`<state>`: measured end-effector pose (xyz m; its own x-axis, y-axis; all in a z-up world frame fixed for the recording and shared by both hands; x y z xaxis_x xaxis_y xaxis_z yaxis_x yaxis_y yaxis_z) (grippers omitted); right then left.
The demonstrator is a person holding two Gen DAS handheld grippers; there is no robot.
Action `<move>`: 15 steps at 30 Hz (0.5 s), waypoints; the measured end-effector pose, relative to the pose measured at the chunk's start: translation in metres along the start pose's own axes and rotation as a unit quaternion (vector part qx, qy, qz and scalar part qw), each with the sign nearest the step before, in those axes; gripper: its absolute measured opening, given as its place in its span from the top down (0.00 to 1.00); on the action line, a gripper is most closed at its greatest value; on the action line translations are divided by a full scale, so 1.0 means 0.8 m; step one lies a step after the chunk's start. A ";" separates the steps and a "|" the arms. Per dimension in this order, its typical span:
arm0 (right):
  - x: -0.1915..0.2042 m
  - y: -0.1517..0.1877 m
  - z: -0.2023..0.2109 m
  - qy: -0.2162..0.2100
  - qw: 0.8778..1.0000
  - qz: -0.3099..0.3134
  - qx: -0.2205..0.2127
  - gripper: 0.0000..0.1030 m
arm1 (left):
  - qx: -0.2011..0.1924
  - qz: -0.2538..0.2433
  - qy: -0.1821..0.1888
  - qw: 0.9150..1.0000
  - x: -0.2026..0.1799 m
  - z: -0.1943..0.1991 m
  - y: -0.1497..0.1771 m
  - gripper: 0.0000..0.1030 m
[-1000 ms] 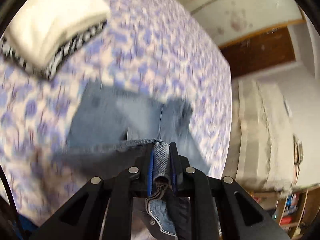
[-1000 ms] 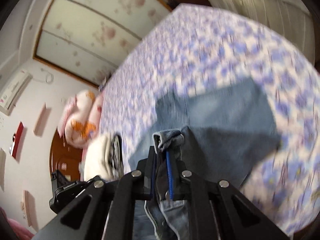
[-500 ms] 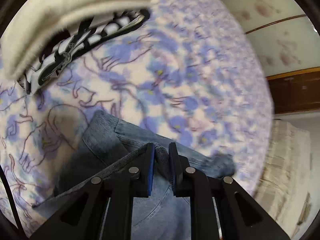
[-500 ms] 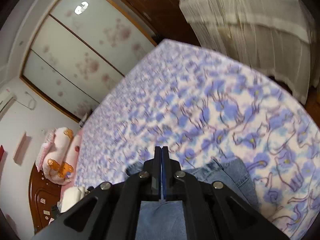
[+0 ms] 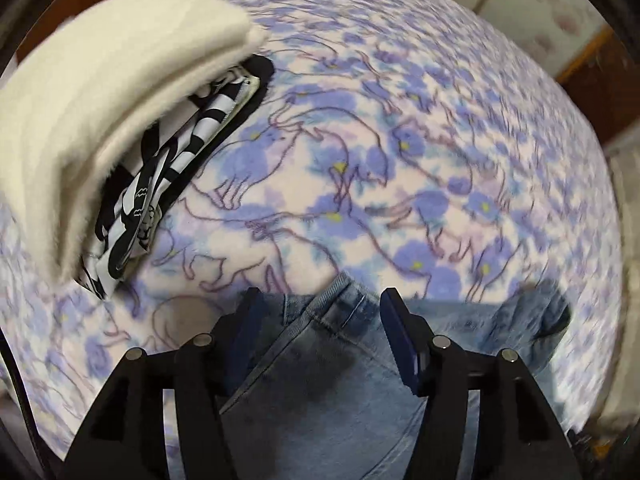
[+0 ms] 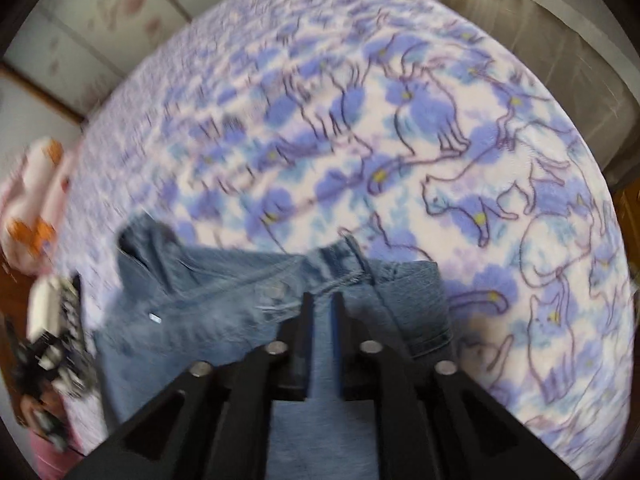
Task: Fold large clothes
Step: 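Lift the hem with both grippers and fold it toward the collar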
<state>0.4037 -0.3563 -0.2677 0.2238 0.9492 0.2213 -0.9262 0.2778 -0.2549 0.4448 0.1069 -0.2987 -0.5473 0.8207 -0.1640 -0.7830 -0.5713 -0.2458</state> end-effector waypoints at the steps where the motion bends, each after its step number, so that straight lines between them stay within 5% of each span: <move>1: -0.001 0.000 -0.009 0.007 1.000 0.012 0.009 0.65 | 0.004 -0.015 -0.003 1.000 -0.005 -0.001 0.006 0.40; 3: -0.002 0.003 -0.023 0.023 0.999 0.034 0.025 0.57 | 0.015 -0.029 0.003 0.999 -0.012 -0.003 0.019 0.34; 11: -0.011 0.010 -0.061 0.041 0.993 0.088 0.066 0.58 | 0.071 -0.067 0.052 0.994 -0.051 -0.012 0.086 0.32; 13: -0.005 0.010 -0.060 0.028 0.993 0.097 0.057 0.95 | 0.085 -0.080 0.059 0.991 -0.066 -0.015 0.105 0.32; 15: -0.001 0.013 -0.055 0.039 0.992 0.112 0.049 0.97 | 0.089 -0.097 0.060 0.989 -0.080 -0.014 0.122 0.32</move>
<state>0.4071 -0.3473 -0.3122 0.0279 0.9951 0.0952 -0.9796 0.0462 -0.1956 0.4064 -0.0014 -0.3233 -0.3508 0.9035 -0.2461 -0.9154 -0.3863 -0.1132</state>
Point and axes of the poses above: each gripper's, at about its wrist camera, not at the fingertips, and z roughly against the way its jaws point, x to its left, y to its underside, the point moved 2 cm from there along -z, roughly the way its jaws point, and after that the axes turned 6 degrees about z, right-handed, at the moved point
